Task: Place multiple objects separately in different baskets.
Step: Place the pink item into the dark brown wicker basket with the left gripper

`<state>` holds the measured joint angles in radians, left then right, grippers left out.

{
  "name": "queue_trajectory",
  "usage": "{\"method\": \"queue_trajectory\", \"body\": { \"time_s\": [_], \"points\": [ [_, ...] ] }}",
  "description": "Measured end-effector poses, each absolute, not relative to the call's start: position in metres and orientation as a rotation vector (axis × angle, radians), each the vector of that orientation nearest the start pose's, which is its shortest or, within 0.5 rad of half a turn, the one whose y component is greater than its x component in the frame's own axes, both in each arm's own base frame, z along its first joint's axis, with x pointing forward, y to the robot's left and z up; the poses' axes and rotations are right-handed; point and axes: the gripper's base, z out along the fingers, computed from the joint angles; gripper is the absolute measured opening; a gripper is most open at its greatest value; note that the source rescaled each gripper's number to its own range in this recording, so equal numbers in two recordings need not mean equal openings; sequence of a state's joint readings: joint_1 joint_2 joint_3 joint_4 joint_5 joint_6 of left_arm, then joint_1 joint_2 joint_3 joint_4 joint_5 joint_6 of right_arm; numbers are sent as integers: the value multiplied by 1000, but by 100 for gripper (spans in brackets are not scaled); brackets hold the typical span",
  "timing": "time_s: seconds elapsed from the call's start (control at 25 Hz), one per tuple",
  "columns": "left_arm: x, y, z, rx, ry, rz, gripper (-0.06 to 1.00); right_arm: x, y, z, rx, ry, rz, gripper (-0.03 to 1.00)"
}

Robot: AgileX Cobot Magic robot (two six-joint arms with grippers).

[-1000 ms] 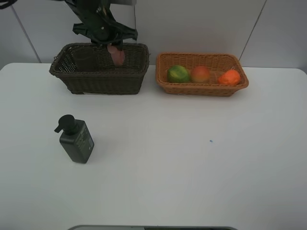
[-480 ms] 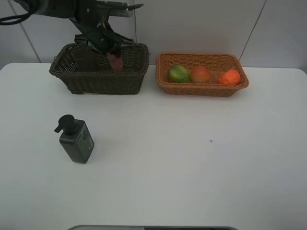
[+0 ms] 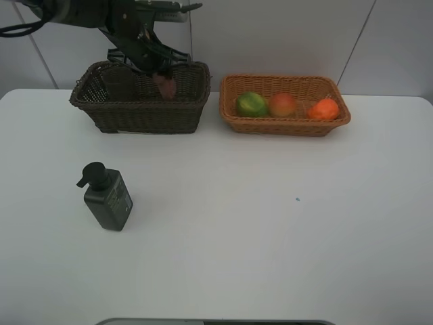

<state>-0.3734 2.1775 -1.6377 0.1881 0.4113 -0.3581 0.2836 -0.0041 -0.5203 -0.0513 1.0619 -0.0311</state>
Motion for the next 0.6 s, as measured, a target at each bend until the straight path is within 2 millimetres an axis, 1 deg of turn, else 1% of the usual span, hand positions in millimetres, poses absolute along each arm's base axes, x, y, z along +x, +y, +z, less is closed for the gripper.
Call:
{"method": "queue_trajectory", "body": {
  "time_s": [0.16, 0.32, 0.56, 0.6],
  "points": [
    [456, -172, 168, 196, 2443, -159, 41, -7, -6, 283, -314, 1997, 99, 99],
    [457, -172, 157, 244, 2458, -137, 41, -7, -6, 283, -314, 1997, 99, 99],
    [457, -172, 157, 268, 2455, -129, 41, -7, -6, 283, -314, 1997, 99, 99],
    [457, -172, 157, 274, 2454, -127, 44, -7, -6, 283, -314, 1997, 99, 99]
  ]
}}
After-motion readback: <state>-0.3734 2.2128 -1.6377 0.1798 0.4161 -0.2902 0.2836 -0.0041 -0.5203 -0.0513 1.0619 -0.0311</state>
